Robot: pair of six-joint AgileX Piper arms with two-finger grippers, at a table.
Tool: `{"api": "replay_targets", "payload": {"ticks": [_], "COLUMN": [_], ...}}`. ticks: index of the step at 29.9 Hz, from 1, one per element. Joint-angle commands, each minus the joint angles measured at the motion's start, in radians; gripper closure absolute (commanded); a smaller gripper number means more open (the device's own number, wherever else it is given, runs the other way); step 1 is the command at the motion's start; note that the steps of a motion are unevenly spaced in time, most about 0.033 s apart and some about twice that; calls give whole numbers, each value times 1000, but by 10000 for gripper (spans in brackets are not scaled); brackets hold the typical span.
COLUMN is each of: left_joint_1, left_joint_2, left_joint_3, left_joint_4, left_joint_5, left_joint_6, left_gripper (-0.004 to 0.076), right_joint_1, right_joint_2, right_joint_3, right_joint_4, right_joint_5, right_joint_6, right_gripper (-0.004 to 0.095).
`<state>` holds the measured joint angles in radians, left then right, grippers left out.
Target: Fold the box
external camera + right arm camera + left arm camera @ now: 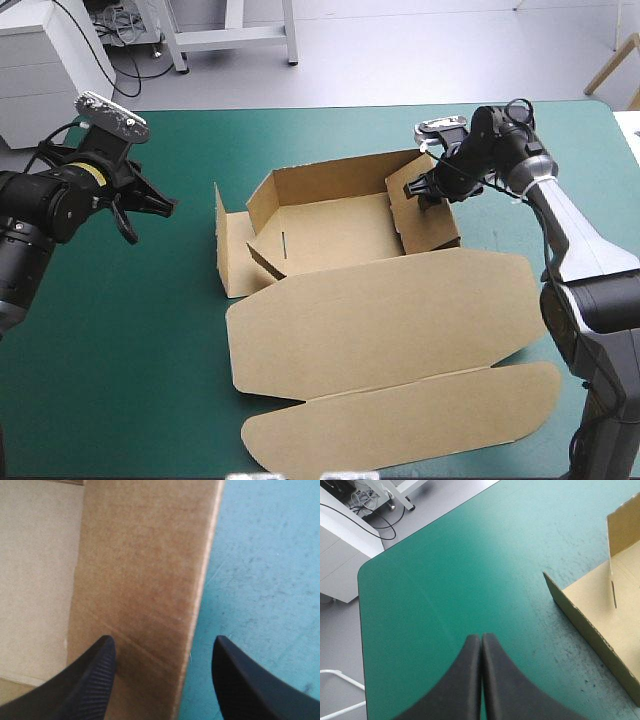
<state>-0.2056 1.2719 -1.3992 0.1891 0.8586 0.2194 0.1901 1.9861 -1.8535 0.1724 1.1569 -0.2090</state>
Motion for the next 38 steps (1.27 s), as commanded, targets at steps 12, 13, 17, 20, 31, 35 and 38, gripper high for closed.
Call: {"api": "replay_targets", "payload": {"ticks": [12,13,17,20,31,35,38], "left_joint_1": [4,4,4,4,54,147,237], "left_joint_2": [12,12,12,12,15,33,62], "left_joint_3": [-26,-26,-26,-26,-26,-26,-26], "left_joint_4": [-1,-1,-1,-1,1,-90,-240], "left_joint_5": [-53,-53,-53,-26,37,69,86], "left_joint_6": [-10,-10,-10,-10,-70,-50,40], "left_gripper": [734,734,734,734,731,710,708], "right_joint_1": [-5,-5,-5,-5,-110,-202,-251], "right_joint_2": [-2,3,9,9,-88,-161,-218], "right_joint_3": [-22,-22,-22,-24,-44,-42,-42], "right_joint_4": [18,18,18,18,82,236,311], "right_joint_5": [-24,-24,-30,-34,47,47,47], "right_joint_6": [-21,-21,-23,-29,-103,-175,-214], "right_gripper": [503,519,634,817,927,927,927]}}
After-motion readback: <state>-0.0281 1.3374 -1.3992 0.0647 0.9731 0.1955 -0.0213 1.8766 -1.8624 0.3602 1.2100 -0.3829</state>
